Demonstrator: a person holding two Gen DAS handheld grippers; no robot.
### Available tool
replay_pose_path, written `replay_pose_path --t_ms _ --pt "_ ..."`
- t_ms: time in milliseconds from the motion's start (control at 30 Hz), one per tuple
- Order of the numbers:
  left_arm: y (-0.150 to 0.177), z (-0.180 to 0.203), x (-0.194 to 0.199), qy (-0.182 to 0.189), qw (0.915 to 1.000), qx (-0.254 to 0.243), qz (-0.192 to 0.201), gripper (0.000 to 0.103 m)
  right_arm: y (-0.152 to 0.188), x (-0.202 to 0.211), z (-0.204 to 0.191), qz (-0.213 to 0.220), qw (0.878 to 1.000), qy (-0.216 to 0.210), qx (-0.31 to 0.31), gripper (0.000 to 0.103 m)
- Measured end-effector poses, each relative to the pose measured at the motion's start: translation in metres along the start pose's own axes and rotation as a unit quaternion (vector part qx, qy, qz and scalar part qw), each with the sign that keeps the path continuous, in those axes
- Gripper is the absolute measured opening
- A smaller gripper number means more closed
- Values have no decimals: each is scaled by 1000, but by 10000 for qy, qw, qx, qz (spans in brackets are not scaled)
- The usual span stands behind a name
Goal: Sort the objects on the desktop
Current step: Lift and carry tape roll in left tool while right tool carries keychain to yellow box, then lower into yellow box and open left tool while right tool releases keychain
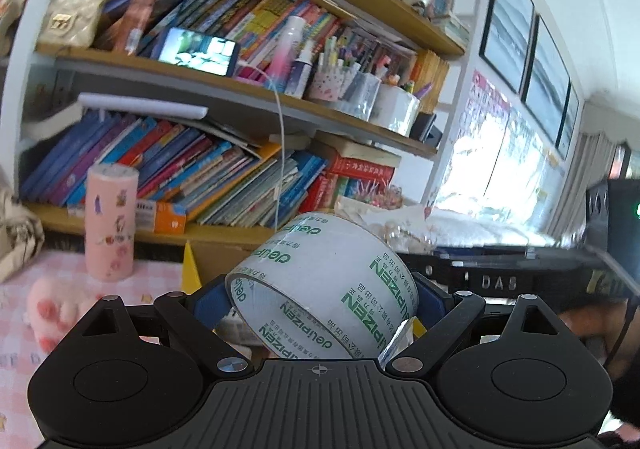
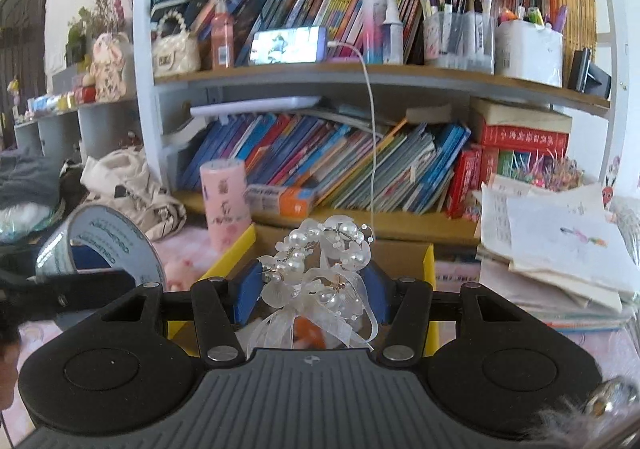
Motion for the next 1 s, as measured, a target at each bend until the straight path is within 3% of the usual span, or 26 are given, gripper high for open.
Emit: replay_pose_path --t_ms 167,400,467,600,733,1000 --pt "-6 16 -16 27 9995 -321 -17 93 -20 -11 8 178 9998 -100 31 52" --pt "-16 17 -35 -145 9987 -481 -1 93 -76 -18 22 939 9955 -132 90 52" --pt "-15 14 -40 -212 9986 -478 -65 93 -80 -27 29 902 9958 -121 61 53" --pt "-6 6 -53 -352 9977 -462 -348 93 -50 -63 40 34 9997 -189 -117 53" --pt "11 1 -71 -460 9942 -539 -814 93 -3 -91 41 -883 9952 -357 -239 53" --pt "45 -8 -100 -781 9782 -832 -1734 93 45 -114 39 -1703 9820 -687 -444 53"
Point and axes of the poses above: each gripper's, at about its wrist camera, not at the fingertips, and x roughly against the way its jaws point, z to its right, y to its underside, the point moved 10 cm from there along -x, roughly the way its jaws point, and after that the axes turned 2 degrees about -x, right-handed, at the moved point
